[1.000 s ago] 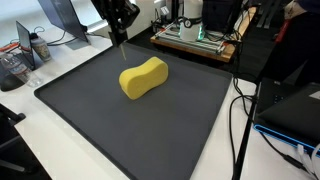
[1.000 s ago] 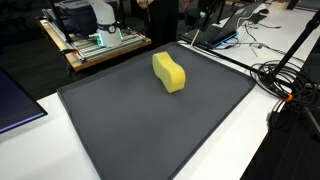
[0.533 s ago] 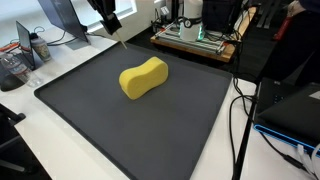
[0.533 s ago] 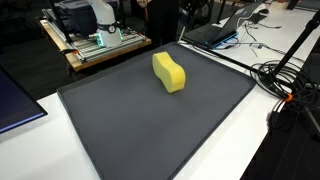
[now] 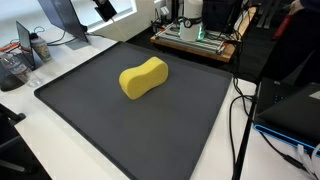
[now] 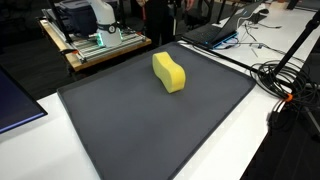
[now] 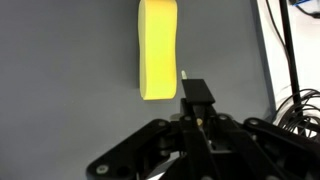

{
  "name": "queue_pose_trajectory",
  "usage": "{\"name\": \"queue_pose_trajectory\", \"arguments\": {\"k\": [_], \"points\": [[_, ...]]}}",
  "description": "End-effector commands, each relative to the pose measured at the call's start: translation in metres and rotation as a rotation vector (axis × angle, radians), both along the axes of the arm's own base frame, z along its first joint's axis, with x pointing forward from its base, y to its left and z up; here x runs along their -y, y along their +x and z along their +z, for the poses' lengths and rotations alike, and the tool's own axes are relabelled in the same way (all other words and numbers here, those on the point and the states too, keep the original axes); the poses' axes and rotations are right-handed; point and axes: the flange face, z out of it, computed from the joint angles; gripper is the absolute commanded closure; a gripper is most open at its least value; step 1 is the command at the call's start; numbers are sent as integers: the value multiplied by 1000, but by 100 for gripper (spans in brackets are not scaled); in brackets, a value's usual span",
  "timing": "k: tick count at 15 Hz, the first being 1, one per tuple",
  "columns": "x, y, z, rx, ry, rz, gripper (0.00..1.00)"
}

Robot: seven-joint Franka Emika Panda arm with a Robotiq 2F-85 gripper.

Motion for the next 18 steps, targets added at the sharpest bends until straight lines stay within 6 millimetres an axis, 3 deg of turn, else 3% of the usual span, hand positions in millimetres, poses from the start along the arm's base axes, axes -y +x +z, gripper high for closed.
{"name": "queue_pose_trajectory", "arguments": {"k": [1, 7, 11, 18], "points": [[20, -19, -9, 16, 95, -16, 97], [57, -34, -46, 73, 164, -64, 97], [74, -47, -65, 215, 176, -57, 97], [108, -89, -78, 362, 212, -110, 97]]}}
